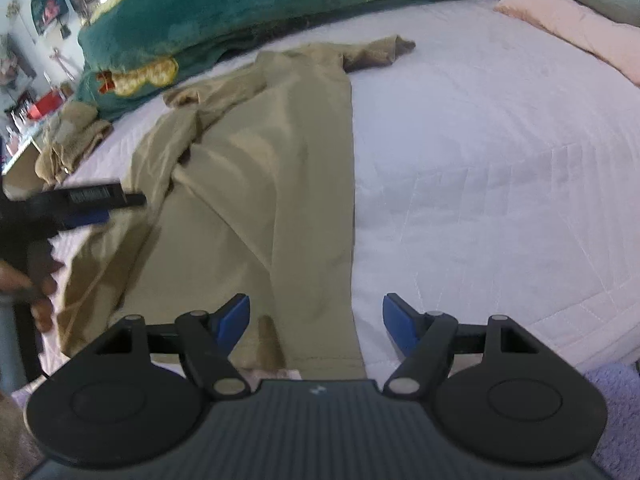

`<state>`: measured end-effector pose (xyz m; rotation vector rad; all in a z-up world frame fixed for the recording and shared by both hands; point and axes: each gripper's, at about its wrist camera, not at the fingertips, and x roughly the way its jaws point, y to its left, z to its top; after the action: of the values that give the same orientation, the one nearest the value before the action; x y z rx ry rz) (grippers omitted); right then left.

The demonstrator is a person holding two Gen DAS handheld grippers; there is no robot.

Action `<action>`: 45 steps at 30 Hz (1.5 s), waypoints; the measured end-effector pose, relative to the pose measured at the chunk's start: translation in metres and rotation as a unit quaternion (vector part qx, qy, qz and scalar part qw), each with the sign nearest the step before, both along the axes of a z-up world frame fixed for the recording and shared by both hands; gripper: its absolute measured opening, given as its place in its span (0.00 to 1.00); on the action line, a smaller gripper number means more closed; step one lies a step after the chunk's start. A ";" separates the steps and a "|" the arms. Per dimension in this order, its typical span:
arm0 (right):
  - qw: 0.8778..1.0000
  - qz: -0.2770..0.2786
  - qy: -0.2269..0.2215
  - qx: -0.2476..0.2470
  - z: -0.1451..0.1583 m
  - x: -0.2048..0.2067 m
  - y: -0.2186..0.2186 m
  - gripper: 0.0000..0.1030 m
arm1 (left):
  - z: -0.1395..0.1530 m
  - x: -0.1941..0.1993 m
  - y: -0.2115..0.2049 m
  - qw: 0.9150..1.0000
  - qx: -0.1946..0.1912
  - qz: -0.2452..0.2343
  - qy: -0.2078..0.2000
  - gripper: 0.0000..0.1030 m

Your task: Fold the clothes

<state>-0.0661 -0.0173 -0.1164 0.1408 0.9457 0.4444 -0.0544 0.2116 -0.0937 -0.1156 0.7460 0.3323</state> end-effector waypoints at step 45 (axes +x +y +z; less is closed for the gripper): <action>0.988 -0.139 -0.038 0.059 0.006 0.291 -0.003 0.71 | 0.005 0.051 0.008 0.997 0.018 0.016 -0.074 0.71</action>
<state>0.2251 -0.0202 -0.1105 0.3573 0.8110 0.2457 -0.0037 0.2198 -0.0886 -0.1160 0.5927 0.3635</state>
